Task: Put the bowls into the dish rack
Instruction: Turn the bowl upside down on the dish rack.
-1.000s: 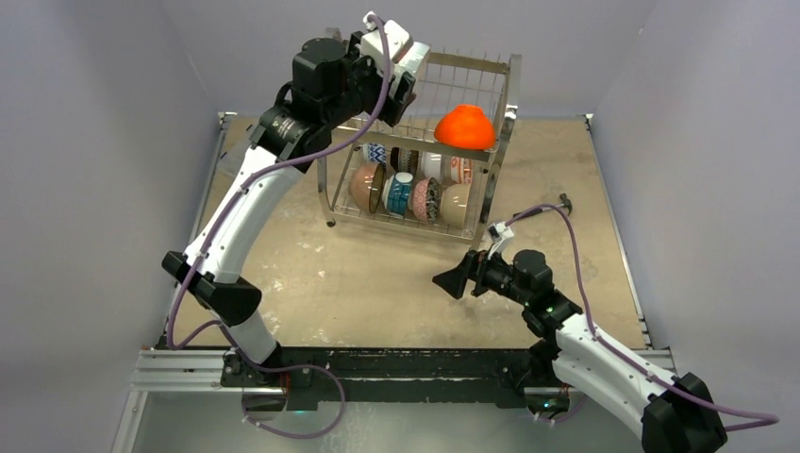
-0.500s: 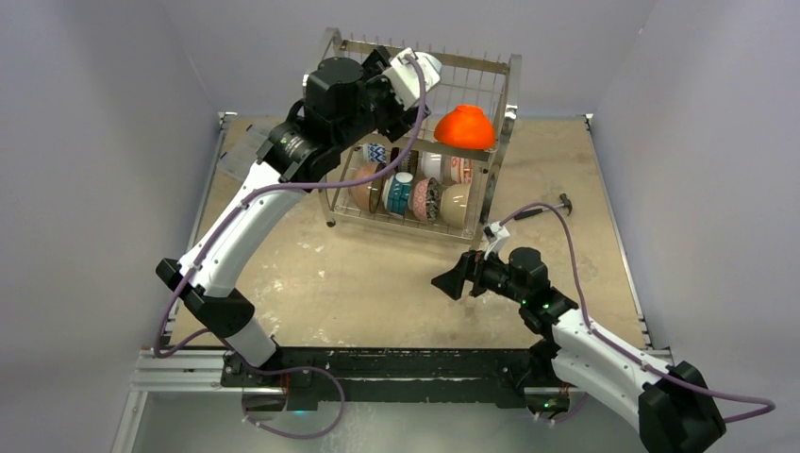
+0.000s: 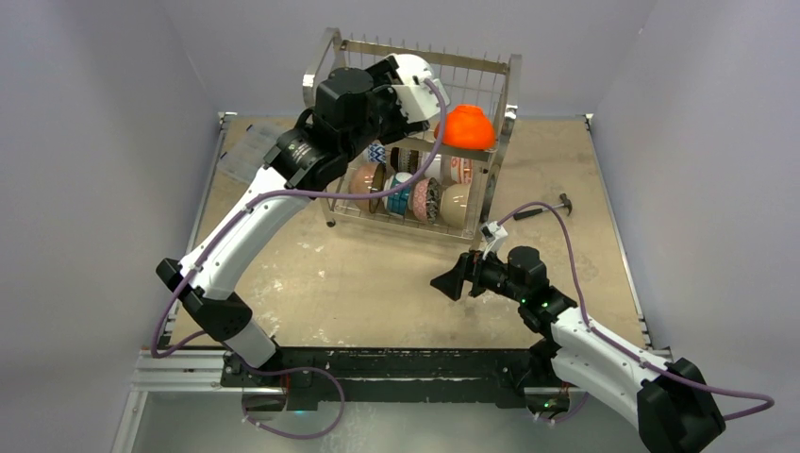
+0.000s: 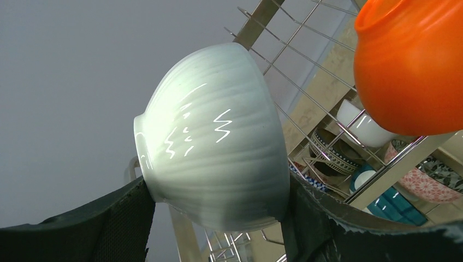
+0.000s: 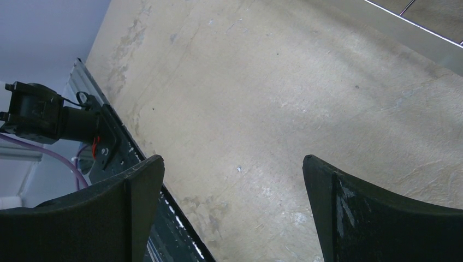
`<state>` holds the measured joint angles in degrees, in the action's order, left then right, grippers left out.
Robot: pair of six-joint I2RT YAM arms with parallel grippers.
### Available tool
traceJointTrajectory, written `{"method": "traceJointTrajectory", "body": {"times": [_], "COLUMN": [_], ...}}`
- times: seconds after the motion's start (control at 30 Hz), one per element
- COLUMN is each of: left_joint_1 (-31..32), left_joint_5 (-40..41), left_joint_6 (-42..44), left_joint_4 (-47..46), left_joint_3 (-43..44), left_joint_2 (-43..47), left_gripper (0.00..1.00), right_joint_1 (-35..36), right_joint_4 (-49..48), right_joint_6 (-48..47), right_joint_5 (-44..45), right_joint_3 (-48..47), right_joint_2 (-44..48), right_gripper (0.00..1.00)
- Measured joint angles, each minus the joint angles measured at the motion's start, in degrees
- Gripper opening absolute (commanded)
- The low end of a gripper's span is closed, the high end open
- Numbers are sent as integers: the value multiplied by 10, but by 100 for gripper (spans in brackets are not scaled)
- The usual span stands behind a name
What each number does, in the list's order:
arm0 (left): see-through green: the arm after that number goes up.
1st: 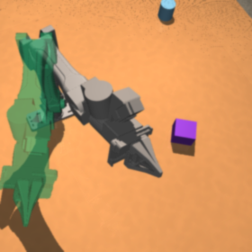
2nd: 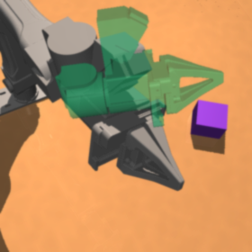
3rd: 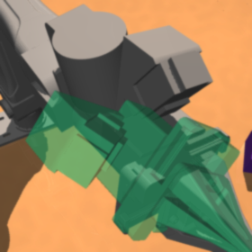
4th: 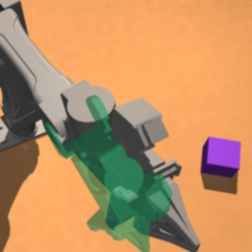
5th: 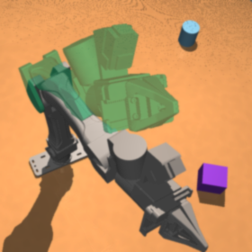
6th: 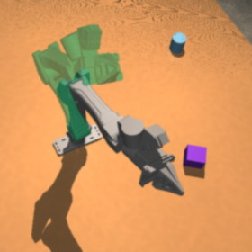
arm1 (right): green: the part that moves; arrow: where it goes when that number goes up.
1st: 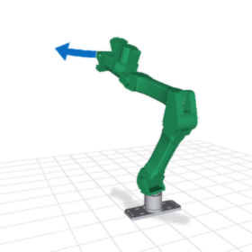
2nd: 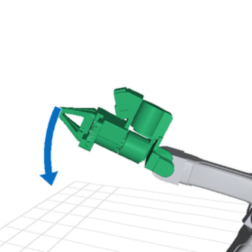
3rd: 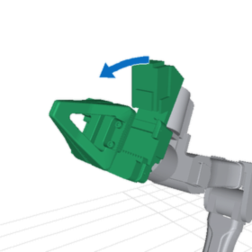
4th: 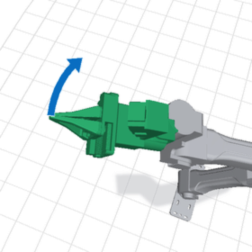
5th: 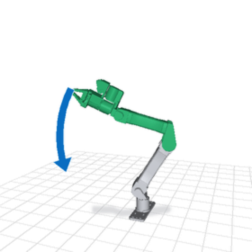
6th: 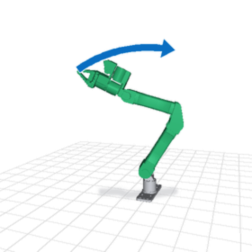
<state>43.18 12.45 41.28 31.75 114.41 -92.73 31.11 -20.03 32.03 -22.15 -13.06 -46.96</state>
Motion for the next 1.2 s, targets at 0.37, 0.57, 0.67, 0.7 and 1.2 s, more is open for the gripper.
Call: {"method": "traceJointTrajectory", "body": {"times": [0.37,0.57,0.67,0.7,1.2], "left_joint_1": [4,12,18,20,49], "left_joint_5": [7,9,12,14,53], "left_joint_6": [65,80,96,101,164], "left_joint_4": [-7,16,23,26,65], "left_joint_3": [-3,-6,-20,-25,-55], "left_joint_2": [1,7,19,23,27], "left_gripper": [0,0,0,0,0], "right_joint_1": [0,0,0,0,0], "right_joint_4": [1,1,1,1,1], "right_joint_6": [-2,-2,-2,-2,-2], "right_joint_5": [-1,-1,-1,-1,-1], "right_joint_3": [-2,-2,-2,-2,-3], "right_joint_2": [1,1,1,1,1], "right_gripper": [99,99,99,99,99]}}
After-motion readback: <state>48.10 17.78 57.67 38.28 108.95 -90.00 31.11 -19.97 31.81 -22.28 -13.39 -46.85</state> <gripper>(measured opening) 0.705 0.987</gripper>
